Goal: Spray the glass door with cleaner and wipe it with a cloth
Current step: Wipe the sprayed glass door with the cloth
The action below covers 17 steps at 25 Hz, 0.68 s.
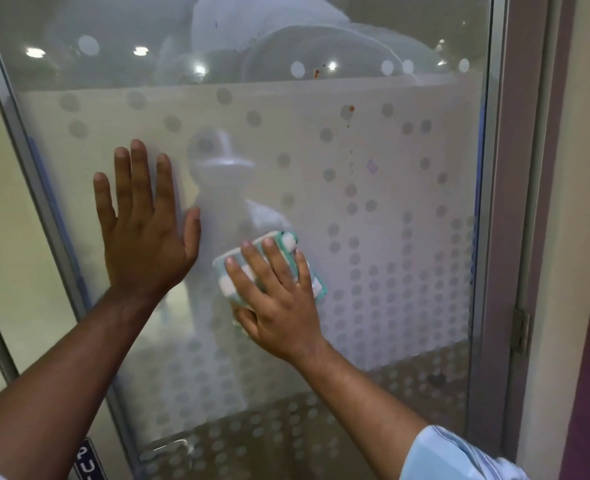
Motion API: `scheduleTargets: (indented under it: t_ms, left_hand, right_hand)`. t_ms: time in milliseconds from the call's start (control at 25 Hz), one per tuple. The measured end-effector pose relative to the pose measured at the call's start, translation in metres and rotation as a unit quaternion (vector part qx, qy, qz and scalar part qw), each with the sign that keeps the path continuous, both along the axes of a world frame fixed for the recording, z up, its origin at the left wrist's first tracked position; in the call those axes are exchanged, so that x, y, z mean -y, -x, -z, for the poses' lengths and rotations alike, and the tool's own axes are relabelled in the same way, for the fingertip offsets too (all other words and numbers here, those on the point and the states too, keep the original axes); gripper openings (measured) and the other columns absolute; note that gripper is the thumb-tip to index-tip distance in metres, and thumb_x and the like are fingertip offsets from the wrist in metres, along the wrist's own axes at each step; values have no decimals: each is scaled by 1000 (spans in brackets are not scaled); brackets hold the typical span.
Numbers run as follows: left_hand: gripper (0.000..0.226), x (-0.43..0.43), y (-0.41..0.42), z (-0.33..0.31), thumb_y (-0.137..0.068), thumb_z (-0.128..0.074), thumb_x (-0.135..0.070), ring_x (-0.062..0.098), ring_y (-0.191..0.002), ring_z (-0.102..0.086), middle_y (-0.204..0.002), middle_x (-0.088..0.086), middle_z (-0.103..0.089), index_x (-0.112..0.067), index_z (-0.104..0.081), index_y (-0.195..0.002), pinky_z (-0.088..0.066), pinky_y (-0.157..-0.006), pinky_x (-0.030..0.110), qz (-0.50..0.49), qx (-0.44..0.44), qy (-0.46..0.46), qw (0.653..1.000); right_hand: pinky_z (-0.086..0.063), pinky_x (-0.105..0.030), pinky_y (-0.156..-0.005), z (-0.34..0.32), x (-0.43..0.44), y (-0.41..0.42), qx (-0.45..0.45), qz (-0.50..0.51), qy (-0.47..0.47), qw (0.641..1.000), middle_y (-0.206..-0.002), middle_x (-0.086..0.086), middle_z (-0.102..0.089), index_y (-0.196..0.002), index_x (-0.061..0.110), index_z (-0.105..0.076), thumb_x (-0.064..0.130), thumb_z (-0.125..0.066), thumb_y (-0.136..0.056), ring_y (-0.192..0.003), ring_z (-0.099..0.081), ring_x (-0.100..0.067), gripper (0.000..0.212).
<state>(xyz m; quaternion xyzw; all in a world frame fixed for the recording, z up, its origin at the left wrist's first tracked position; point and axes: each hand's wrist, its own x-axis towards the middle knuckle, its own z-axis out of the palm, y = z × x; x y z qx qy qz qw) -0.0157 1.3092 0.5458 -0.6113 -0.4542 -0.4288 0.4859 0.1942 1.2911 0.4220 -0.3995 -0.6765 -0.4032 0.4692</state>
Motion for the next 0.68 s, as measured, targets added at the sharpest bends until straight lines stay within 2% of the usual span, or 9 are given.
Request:
scheduleTargets:
  t_ms: [120,200,400,560,680]
  left_hand:
    - [79,0,-2,0,-115,-33,-50,42,-170,-1,-182,24,-2,-9,-3,-175,-3,-137,62,-4,-3,4,1000]
    - [79,-1,-1,-1,-114,-33,-50,41,-170,-1,-182,23,-1,-9,-3,-175,-3,-137,62,1,-3,3,1000]
    - [78,-3,-2,0,-114,-31,-51,39,-171,-1,-182,22,-3,-8,-9,-175,-5,-137,61,5,-1,-20,1000]
    - [78,-3,-4,1,-113,-34,-50,40,-171,-5,-182,23,-6,-7,-10,-175,-10,-136,64,-3,-5,-31,1000]
    - [79,-3,-3,0,-112,-33,-51,41,-170,-7,-182,24,-7,-6,-12,-174,-12,-135,65,-9,-6,-28,1000]
  right_hand:
    - [-31,-66,-124,12,-3,-31,23,14,-10,1000,-170,-7,-41,-159,25,-50,43,-60,-100,-162,-29,-33,62]
    - [-33,-67,-122,12,-7,-59,5,25,-14,1000,-170,-10,-41,-159,24,-51,43,-59,-101,-161,-31,-35,61]
    - [-30,-64,-125,-20,-27,-137,-161,65,-29,984,-169,-15,-42,-159,23,-50,42,-61,-96,-160,-34,-35,67]
    - [-27,-61,-127,-64,-37,-176,-308,73,-28,948,-171,-12,-39,-161,24,-45,45,-57,-100,-160,-32,-35,66]
    - [-27,-61,-127,-103,-41,-180,-373,64,-39,925,-170,-10,-41,-161,23,-46,50,-51,-99,-159,-34,-36,67]
